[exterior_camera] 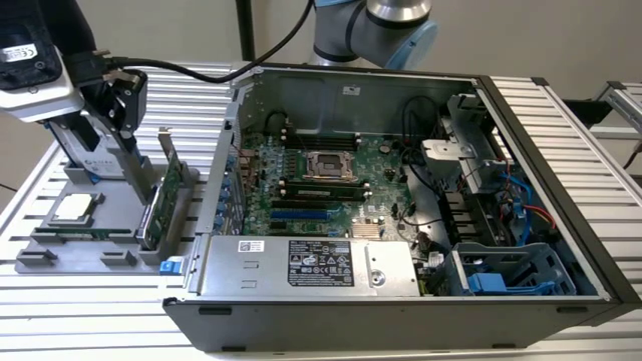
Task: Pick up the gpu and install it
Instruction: 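Pick up the gpu and move the gpu toward the slot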
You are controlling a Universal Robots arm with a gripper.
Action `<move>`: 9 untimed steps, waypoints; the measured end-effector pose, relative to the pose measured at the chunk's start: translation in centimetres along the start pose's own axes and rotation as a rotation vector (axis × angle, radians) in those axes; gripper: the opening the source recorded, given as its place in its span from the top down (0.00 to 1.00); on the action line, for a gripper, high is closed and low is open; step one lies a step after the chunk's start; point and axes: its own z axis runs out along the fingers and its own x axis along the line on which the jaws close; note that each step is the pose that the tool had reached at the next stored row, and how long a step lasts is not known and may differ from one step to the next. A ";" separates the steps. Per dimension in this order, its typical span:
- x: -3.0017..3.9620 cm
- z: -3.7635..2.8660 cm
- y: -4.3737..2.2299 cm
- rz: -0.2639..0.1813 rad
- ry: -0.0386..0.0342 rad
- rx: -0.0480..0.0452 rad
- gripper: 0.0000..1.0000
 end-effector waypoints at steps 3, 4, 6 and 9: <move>0.00 0.19 -0.01 0.000 -0.0001 0.0000 0.00; 0.00 0.25 -0.02 0.000 -0.0001 0.0000 0.00; 0.00 0.38 -0.03 0.000 -0.0001 0.0000 0.00; 0.01 0.56 -0.05 0.000 0.0000 0.0000 0.00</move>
